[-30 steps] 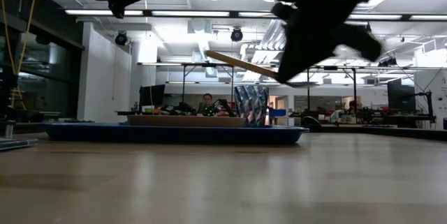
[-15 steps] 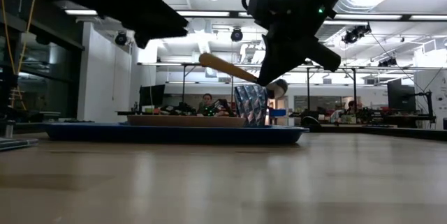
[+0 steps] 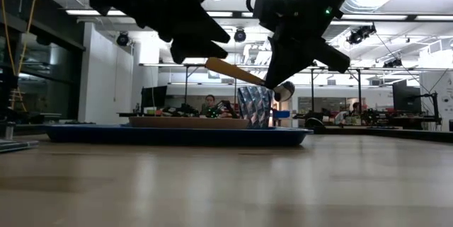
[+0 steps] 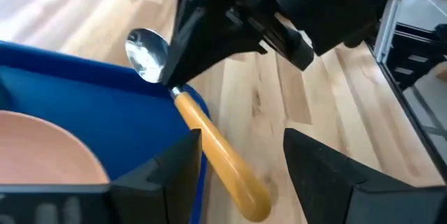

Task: Pick and place plate/cup/fork/spoon on tray
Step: Put the orange spoon on the blue tray

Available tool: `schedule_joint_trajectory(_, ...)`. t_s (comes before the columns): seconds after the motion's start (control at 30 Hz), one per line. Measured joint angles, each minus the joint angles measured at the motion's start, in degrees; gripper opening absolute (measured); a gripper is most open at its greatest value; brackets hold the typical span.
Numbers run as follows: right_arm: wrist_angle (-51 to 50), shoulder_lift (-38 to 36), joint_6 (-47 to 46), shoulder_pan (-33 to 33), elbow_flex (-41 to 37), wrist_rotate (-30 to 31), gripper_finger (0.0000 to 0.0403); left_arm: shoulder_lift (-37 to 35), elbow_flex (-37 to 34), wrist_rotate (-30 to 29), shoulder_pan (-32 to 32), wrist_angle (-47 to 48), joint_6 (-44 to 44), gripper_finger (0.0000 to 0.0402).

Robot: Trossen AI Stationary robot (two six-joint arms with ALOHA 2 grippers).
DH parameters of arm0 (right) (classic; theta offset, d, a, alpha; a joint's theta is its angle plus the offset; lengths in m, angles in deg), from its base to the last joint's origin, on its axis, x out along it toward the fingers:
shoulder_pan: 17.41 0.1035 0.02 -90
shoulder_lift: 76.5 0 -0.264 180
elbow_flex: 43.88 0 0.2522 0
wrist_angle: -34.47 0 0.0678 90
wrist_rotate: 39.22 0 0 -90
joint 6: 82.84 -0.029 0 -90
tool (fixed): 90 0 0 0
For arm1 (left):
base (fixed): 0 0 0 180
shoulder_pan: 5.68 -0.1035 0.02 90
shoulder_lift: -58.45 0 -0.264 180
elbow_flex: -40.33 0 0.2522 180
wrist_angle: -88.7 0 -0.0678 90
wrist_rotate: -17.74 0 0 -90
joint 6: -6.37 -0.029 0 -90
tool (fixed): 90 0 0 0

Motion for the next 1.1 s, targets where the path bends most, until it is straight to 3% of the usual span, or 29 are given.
schedule_joint_trajectory(0.3, 0.0, 0.0, -1.4, 0.0, 0.0, -1.8, 0.0, 7.0, 3.5, 0.2, 0.0, 3.5, 0.2, 0.0204)
schedule_joint_trajectory(0.63, 0.3, 0.0, -1.5, -0.1, 0.0, -3.3, 0.0, 8.2, 5.0, -0.1, 0.0, 5.0, -8.5, 0.0198)
schedule_joint_trajectory(0.77, 0.3, 0.0, -1.5, 0.0, 0.0, -3.4, 0.0, 8.1, 5.0, -0.5, 0.0, 6.0, -10.5, 0.0153)
schedule_joint_trajectory(0.97, 0.5, 0.0, -1.5, 0.1, 0.0, -4.3, 0.0001, 8.1, 5.0, -4.3, -0.2, 8.8, -13.2, 0.0024)
schedule_joint_trajectory(1.1, 0.7, 0.0, -1.6, 0.0, 0.0, -3.6, 0.0004, 8.1, 5.1, -5.2, -0.7, 9.8, -13.4, 0.0029)
